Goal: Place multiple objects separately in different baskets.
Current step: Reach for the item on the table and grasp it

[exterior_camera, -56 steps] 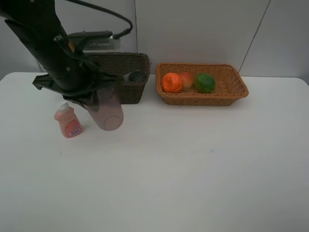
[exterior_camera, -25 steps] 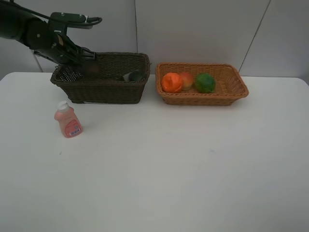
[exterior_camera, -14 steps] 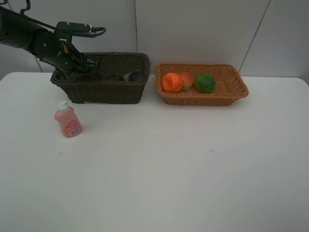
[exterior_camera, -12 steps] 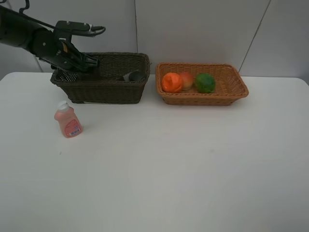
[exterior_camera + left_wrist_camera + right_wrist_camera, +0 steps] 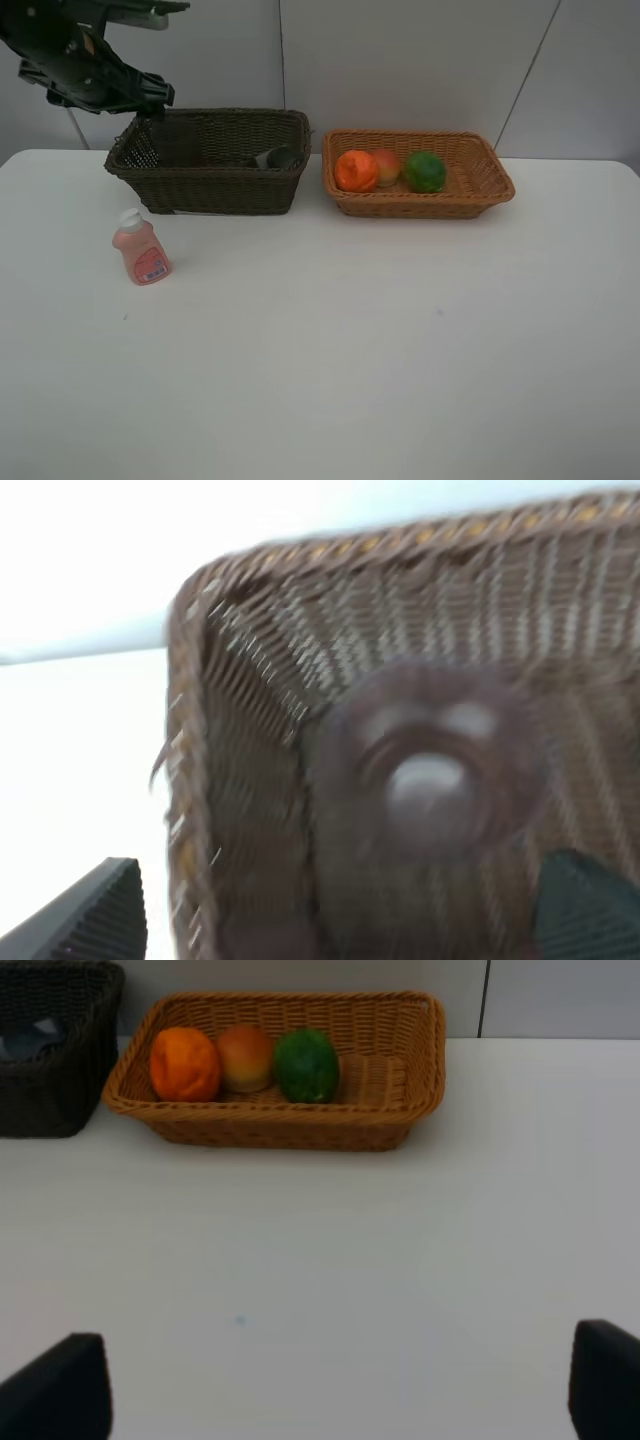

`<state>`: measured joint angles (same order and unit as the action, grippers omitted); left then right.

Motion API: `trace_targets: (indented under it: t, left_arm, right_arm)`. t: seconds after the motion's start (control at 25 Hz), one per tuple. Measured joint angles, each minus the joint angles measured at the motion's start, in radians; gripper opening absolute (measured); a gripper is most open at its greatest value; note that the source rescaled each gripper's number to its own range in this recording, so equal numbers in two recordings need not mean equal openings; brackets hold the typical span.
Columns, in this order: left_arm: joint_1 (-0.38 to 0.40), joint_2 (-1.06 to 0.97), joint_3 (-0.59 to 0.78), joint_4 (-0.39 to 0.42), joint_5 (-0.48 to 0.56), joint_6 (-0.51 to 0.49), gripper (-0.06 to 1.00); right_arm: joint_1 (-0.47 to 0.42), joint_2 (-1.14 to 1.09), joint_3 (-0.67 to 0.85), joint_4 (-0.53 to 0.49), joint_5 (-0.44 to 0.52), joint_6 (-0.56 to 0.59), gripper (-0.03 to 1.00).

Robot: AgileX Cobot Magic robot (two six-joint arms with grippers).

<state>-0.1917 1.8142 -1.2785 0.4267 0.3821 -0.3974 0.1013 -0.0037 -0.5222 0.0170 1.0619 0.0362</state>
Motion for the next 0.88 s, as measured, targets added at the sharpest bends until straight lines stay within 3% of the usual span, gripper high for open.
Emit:
trace_targets:
  t: [0.36, 0.56, 0.72, 0.88]
  left_arm:
    - [-0.081, -0.146, -0.003, -0.219, 0.339, 0.31, 1.0]
    - [-0.114, -0.151, 0.004, -0.254, 0.502, 0.476, 1.0]
    - [-0.125, -0.151, 0.066, -0.257, 0.511, 0.57, 1.0]
    - [-0.121, -0.151, 0.158, -0.257, 0.399, 0.645, 1.0]
  right_arm:
    - [0.0, 0.0, 0.0, 0.0, 0.0, 0.0, 0.98]
    - [0.0, 0.0, 0.0, 0.0, 0.0, 0.0, 0.98]
    - [0.0, 0.0, 0.0, 0.0, 0.0, 0.0, 0.98]
    - [0.0, 0.0, 0.0, 0.001, 0.0, 0.0, 0.98]
